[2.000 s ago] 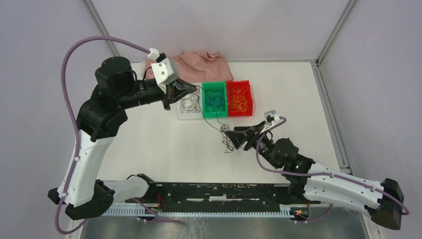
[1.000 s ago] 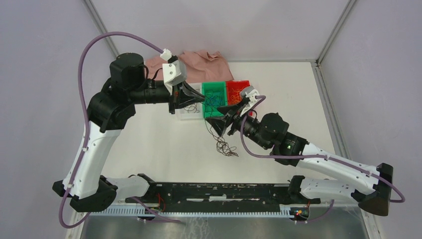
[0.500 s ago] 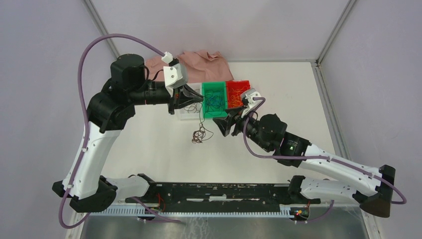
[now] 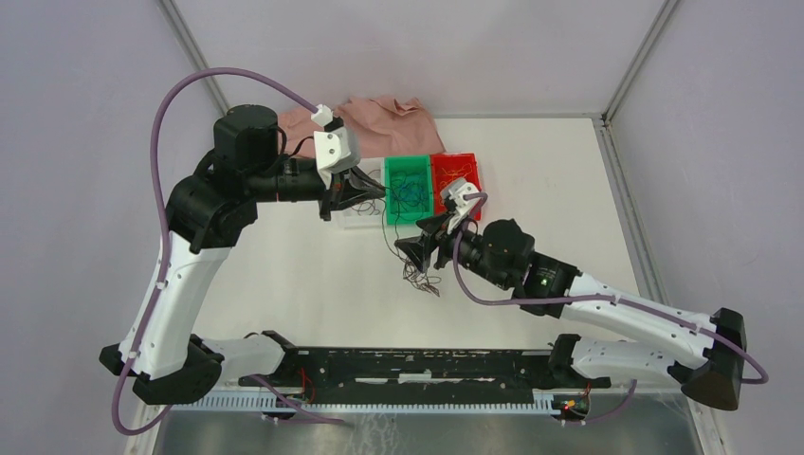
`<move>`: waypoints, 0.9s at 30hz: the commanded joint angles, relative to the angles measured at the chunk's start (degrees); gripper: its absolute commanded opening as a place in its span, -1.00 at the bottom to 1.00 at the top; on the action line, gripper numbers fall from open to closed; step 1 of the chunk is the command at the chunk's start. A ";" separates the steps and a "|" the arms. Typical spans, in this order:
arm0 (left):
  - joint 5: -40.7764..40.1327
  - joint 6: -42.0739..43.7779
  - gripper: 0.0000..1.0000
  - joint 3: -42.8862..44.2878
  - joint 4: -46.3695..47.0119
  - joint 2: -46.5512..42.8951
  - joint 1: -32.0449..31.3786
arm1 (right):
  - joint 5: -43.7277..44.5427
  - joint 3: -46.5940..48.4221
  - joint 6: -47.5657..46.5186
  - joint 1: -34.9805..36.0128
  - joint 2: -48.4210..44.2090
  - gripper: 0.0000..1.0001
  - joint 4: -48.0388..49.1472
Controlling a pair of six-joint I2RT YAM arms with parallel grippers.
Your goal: Untangle the cables
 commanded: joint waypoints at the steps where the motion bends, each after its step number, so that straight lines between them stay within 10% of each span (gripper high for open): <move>1: -1.18 2.34 -0.94 0.69 0.38 -0.89 0.13 | -7.05 4.59 -0.56 0.08 0.79 0.36 4.21; 27: 0.04 -0.04 -0.94 5.54 1.39 -0.03 0.04 | -7.40 3.05 1.41 0.11 6.67 0.36 6.35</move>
